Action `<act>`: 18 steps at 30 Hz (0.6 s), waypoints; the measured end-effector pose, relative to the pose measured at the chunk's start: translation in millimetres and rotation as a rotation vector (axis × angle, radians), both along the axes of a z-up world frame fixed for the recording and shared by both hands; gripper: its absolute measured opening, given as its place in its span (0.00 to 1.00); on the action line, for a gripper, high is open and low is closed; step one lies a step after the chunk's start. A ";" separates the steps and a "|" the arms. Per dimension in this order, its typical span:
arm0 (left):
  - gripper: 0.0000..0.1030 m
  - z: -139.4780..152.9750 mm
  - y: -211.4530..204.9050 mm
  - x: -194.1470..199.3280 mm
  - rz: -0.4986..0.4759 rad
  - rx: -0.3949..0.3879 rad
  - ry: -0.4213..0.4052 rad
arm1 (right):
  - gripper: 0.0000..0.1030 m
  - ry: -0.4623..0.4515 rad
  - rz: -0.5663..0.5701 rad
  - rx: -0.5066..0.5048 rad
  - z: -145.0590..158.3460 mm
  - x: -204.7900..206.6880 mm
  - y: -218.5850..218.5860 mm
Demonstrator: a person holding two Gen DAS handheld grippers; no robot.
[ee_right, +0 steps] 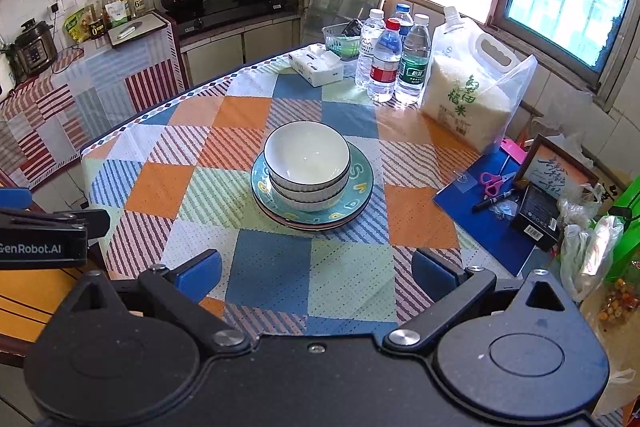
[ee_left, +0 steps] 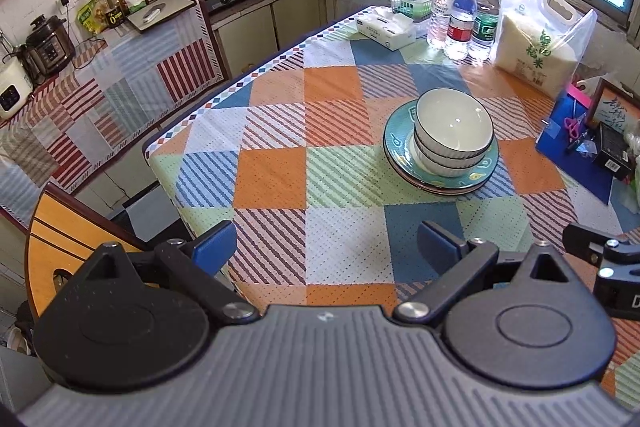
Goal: Organize plates and bowls
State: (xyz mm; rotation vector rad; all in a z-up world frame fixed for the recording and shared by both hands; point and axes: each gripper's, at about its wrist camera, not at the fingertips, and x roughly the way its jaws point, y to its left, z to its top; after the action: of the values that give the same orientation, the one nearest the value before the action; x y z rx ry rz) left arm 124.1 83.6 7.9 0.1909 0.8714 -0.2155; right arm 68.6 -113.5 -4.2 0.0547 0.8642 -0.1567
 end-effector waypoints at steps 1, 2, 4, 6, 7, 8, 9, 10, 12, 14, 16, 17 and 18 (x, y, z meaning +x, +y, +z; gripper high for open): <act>0.95 0.5 0.6 0.6 0.000 -0.001 -0.002 | 0.99 -0.001 0.001 0.001 0.1 0.3 -0.3; 0.95 0.7 0.8 1.1 0.000 -0.003 -0.002 | 0.99 -0.001 0.002 0.002 0.0 0.2 -0.7; 0.95 0.7 0.8 1.3 -0.002 0.000 -0.003 | 0.99 0.001 0.000 0.000 -0.6 0.4 -1.2; 0.95 2.0 1.0 2.0 -0.003 0.003 -0.007 | 0.99 0.004 0.000 -0.005 -1.5 0.5 -1.0; 0.95 2.3 1.0 1.8 -0.004 0.006 -0.010 | 0.99 0.005 -0.002 -0.005 -2.0 0.7 -1.0; 0.95 3.0 1.0 1.6 -0.002 0.007 -0.013 | 0.99 0.007 -0.001 -0.005 -2.5 1.4 -1.3; 0.95 3.2 0.5 1.6 -0.005 0.006 -0.016 | 0.99 0.007 0.001 -0.006 -3.0 1.3 -0.9; 0.95 3.2 0.4 1.8 -0.007 0.004 -0.016 | 0.99 0.008 0.001 -0.006 -3.0 1.5 -0.7; 0.95 3.7 1.7 0.7 -0.001 -0.018 -0.021 | 0.99 0.009 0.001 -0.009 -3.2 1.4 -0.3; 0.95 4.4 3.0 -0.4 0.004 -0.031 -0.028 | 0.99 0.006 -0.007 -0.017 -2.7 1.1 0.7; 0.95 5.0 3.0 -0.4 0.003 -0.037 -0.033 | 0.99 0.004 -0.013 -0.025 -2.7 0.9 0.6; 0.95 5.0 2.8 -0.3 0.002 -0.036 -0.034 | 0.99 0.005 -0.013 -0.022 -2.9 1.1 -0.4; 0.95 4.8 2.5 -0.4 0.000 -0.034 -0.034 | 0.99 0.006 -0.015 -0.019 -3.1 1.0 -0.9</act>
State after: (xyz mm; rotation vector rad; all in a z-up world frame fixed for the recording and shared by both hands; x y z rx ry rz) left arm 123.7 86.1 12.7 0.1625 0.8333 -0.2259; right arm 69.6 -114.4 -7.3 0.0425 0.8681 -0.1792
